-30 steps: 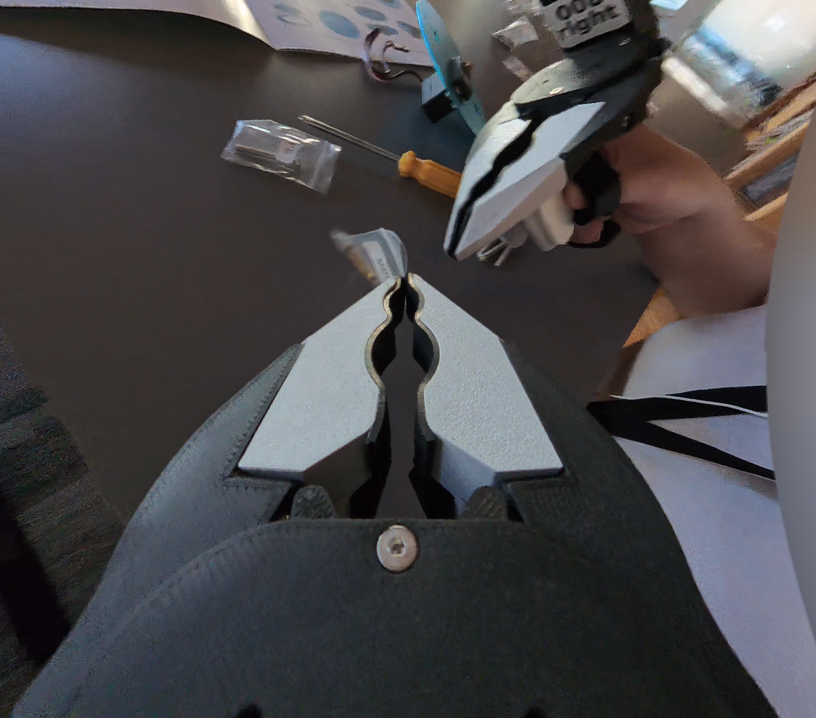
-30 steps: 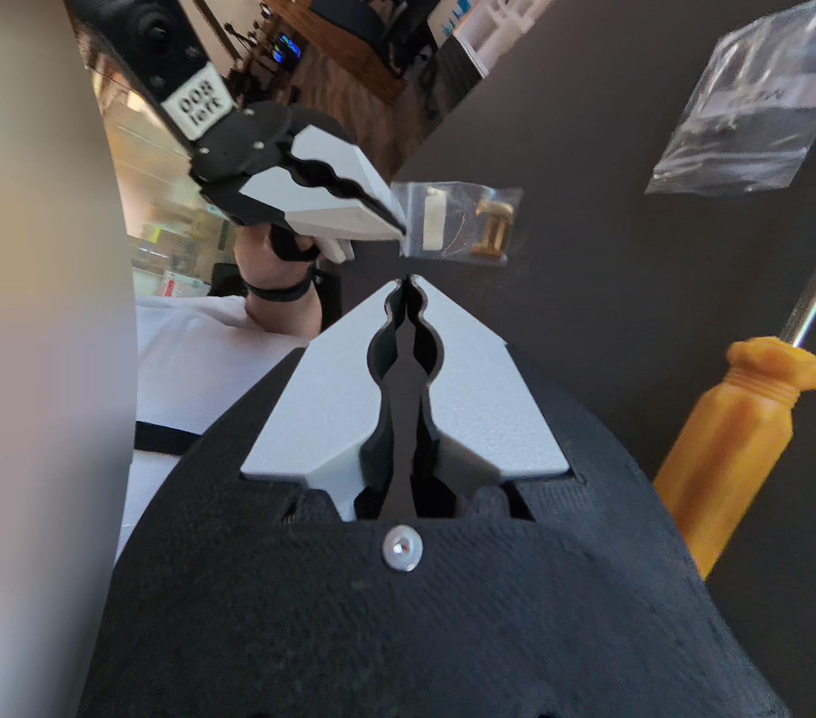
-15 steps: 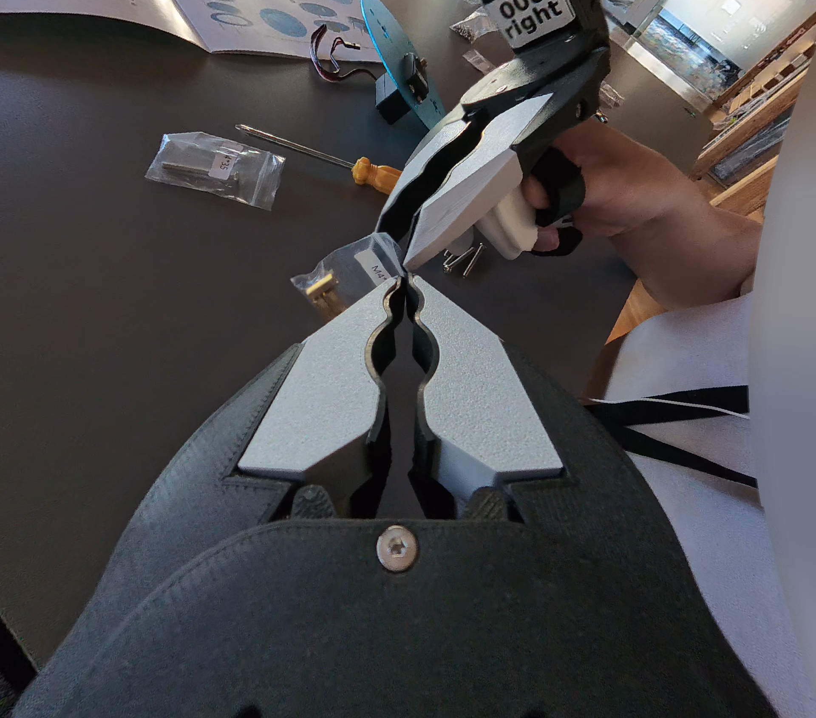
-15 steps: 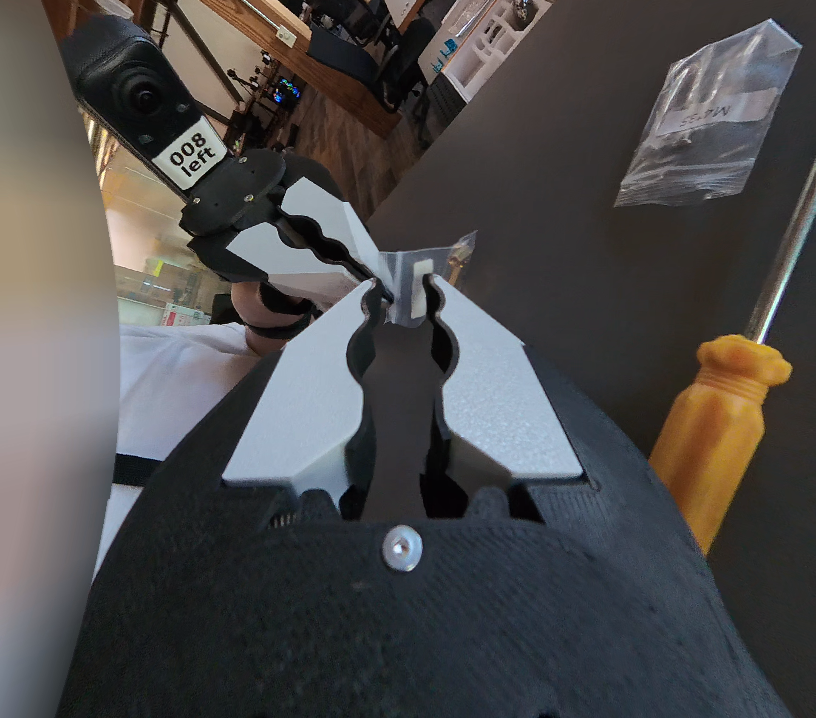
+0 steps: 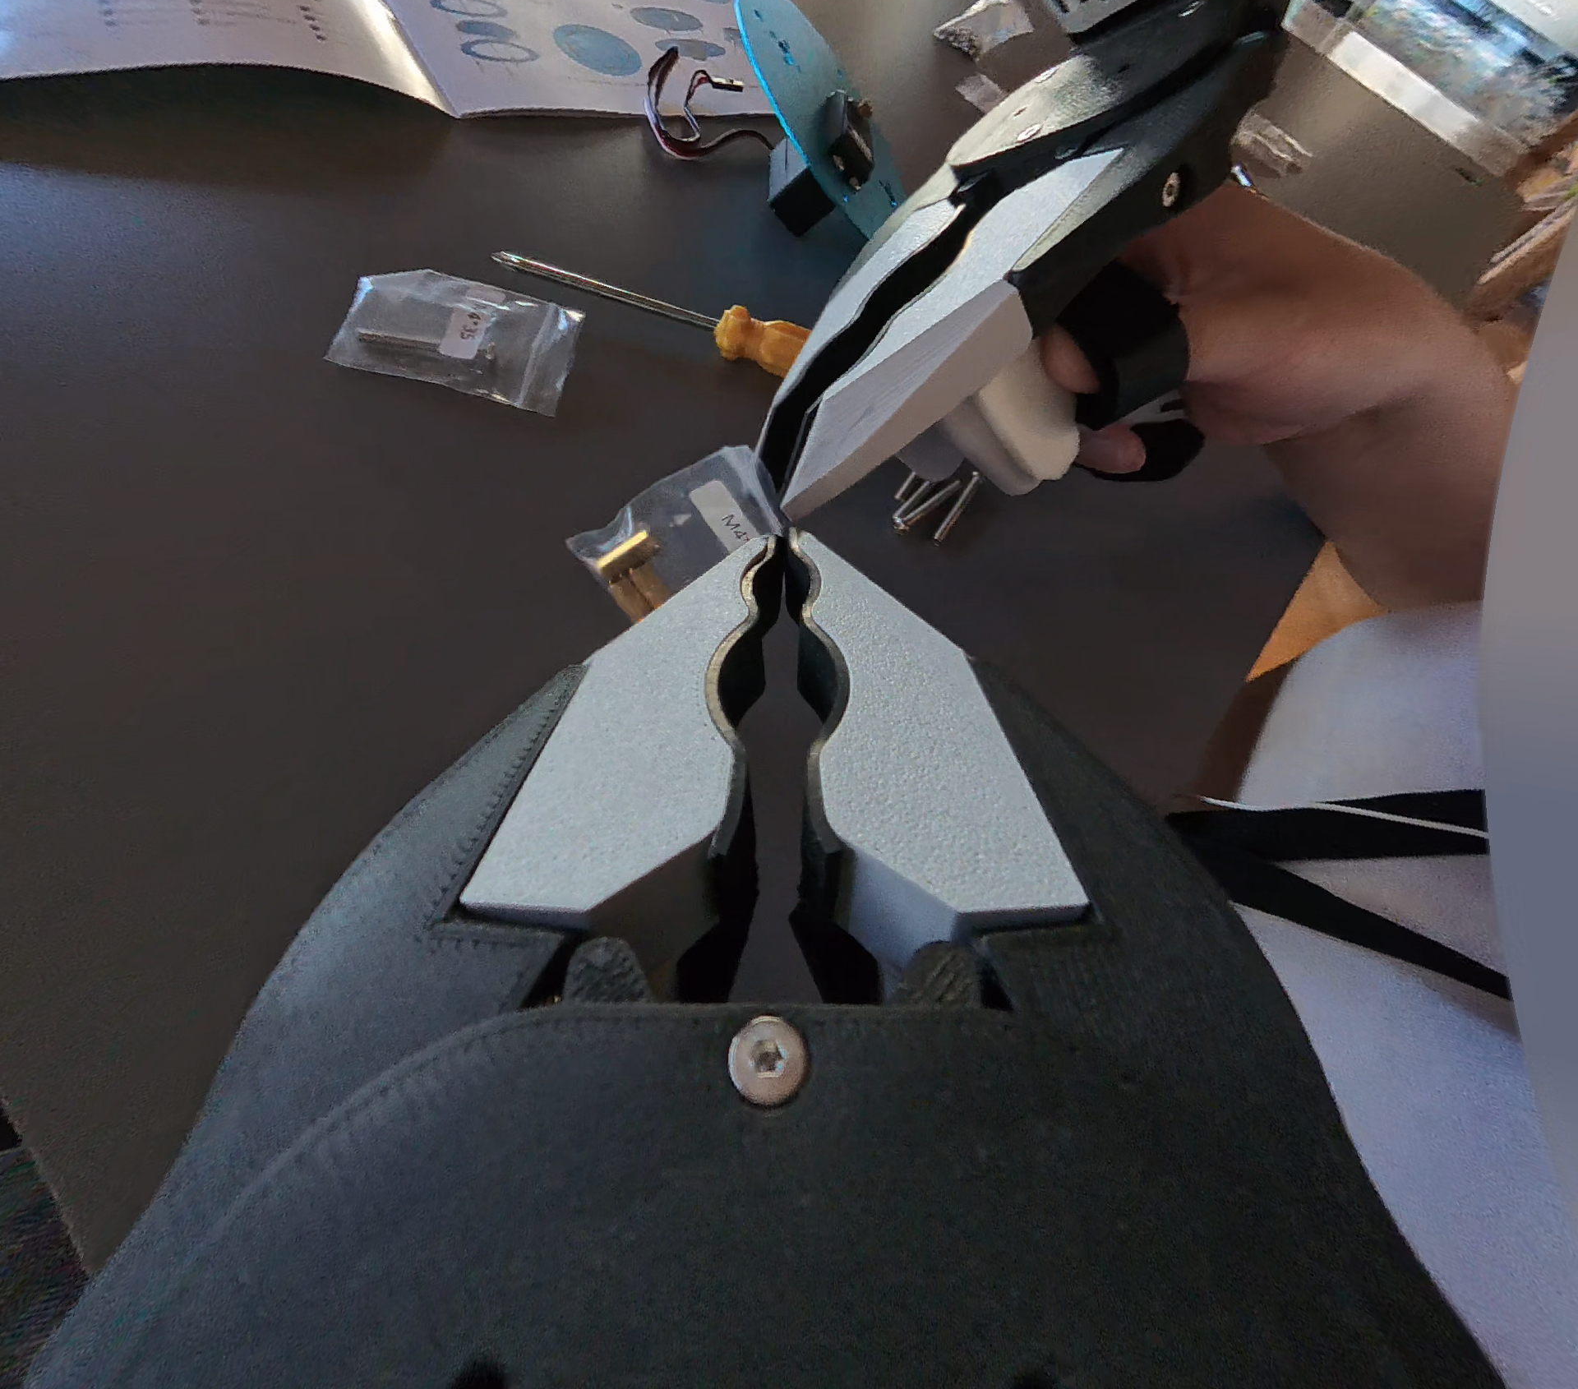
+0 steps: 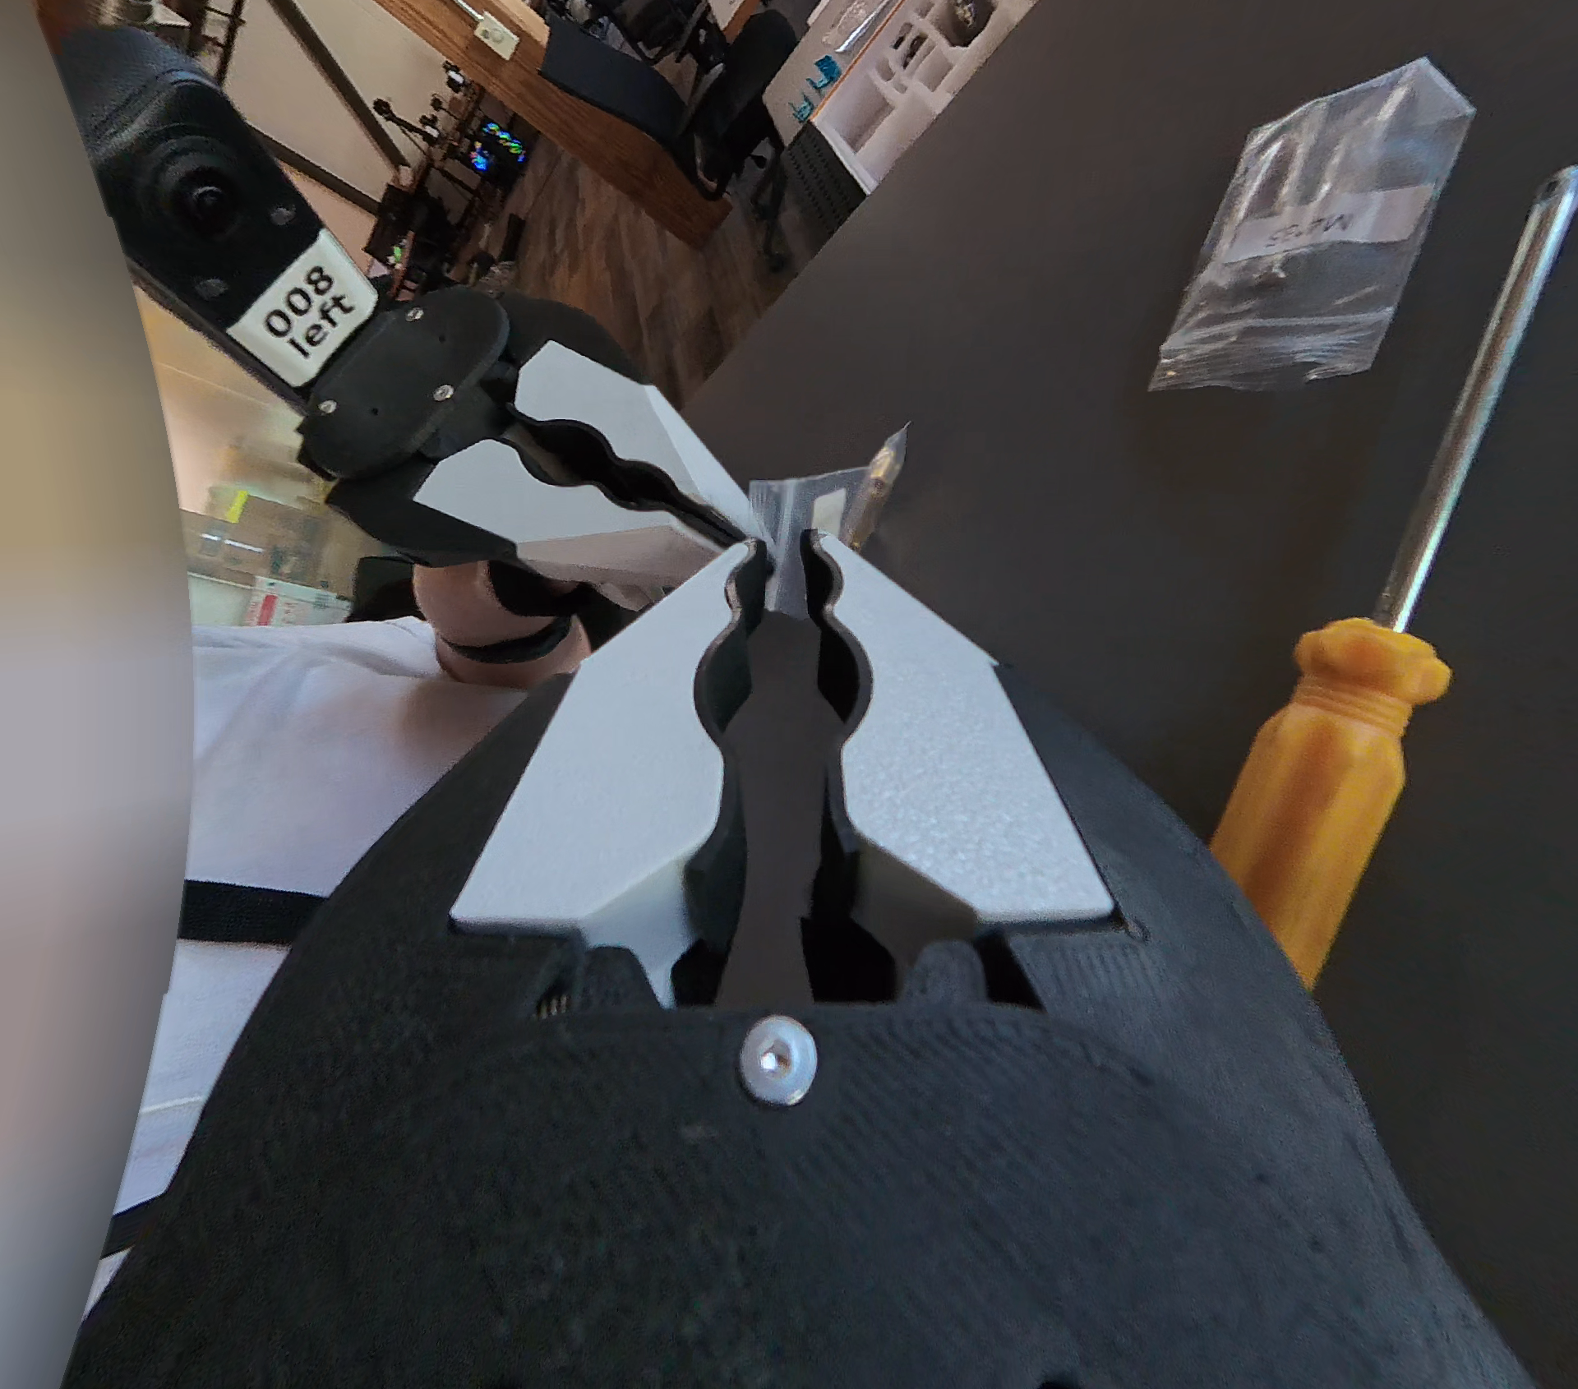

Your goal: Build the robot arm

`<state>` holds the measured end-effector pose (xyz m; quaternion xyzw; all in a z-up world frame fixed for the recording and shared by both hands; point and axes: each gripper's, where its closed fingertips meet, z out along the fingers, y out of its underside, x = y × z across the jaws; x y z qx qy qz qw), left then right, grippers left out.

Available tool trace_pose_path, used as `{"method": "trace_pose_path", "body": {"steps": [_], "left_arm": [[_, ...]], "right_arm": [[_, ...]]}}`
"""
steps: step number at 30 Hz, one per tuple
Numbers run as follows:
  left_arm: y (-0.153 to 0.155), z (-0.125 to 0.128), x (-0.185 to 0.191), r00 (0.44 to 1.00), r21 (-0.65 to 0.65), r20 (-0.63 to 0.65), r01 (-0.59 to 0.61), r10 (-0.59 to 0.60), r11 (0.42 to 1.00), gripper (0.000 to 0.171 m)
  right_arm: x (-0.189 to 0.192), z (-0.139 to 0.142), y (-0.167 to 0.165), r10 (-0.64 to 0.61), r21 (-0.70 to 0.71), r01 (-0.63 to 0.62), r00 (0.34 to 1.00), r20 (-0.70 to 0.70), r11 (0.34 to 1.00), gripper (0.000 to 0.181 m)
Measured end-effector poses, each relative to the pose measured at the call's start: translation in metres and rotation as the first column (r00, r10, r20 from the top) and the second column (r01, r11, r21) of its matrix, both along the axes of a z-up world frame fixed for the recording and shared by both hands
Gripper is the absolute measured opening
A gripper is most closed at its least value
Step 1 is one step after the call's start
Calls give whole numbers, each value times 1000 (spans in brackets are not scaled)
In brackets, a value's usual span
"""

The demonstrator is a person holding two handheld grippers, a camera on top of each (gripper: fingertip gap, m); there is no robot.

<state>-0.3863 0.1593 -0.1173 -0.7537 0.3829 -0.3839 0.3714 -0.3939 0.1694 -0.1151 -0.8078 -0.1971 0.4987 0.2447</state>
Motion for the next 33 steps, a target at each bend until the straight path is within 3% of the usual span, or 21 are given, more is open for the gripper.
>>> {"method": "trace_pose_path", "body": {"steps": [3,8,22,33], "left_arm": [[2,2,1,1000,20,1,-18,18,1000,0],[2,1,3,1000,29,-4,-21,21,999,0],[2,1,7,999,90,-33,-25,28,996,0],[7,10,-2,997,9,66,-45,45,999,3]], "right_arm": [[5,-1,3,-17,27,16,999,33,1000,5],[0,10,-2,8,-32,-11,997,-81,999,8],[4,1,2,-6,16,5,1000,6,1000,1],[3,1,0,18,54,-20,999,44,998,0]]}}
